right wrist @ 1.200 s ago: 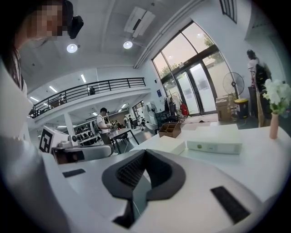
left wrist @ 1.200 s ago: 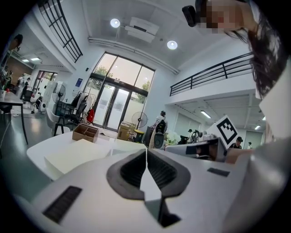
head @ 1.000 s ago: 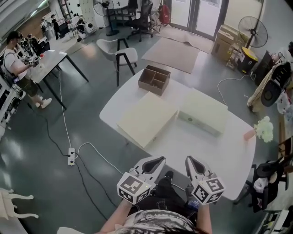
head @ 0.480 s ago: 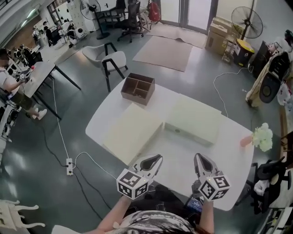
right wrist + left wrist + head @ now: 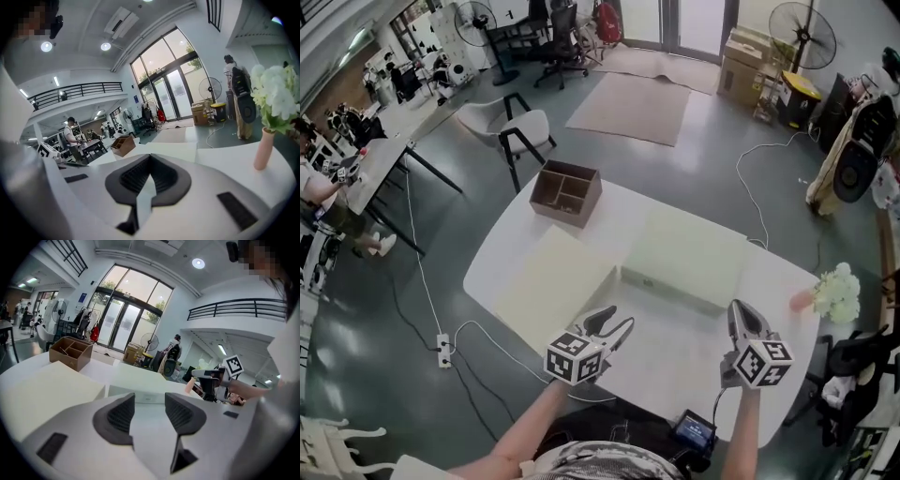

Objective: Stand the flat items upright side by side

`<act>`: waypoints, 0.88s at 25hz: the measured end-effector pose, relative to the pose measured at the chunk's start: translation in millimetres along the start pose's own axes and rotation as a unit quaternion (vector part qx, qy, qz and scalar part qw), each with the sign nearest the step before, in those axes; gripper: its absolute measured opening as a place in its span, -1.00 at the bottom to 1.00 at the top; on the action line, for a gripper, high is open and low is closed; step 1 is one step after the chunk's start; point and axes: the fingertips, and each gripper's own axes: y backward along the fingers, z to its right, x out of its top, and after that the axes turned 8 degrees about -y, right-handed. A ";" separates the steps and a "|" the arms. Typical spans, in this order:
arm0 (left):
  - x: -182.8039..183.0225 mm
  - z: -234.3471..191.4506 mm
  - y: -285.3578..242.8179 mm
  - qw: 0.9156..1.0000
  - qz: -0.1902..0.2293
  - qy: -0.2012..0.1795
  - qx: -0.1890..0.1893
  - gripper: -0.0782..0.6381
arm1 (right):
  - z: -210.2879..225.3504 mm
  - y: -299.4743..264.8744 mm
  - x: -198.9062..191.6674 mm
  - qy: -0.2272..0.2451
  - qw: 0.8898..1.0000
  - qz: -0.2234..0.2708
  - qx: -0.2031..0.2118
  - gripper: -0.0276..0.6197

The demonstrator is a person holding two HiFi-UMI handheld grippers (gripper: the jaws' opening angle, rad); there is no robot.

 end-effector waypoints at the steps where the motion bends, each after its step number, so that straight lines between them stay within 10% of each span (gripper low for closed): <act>1: -3.0 -4.4 -10.0 1.000 -0.008 0.009 0.002 -0.20 | 10.4 -5.6 2.7 -0.002 1.000 -0.002 -0.006 -0.91; 10: -27.3 -67.1 -92.4 0.989 -0.050 0.134 0.036 0.17 | 91.6 -86.1 17.3 -0.099 0.995 -0.021 0.007 -0.42; 22: -47.6 -108.3 -127.3 0.978 -0.071 0.181 0.071 0.30 | 158.5 -177.6 -0.1 -0.193 0.977 -0.087 -0.002 0.19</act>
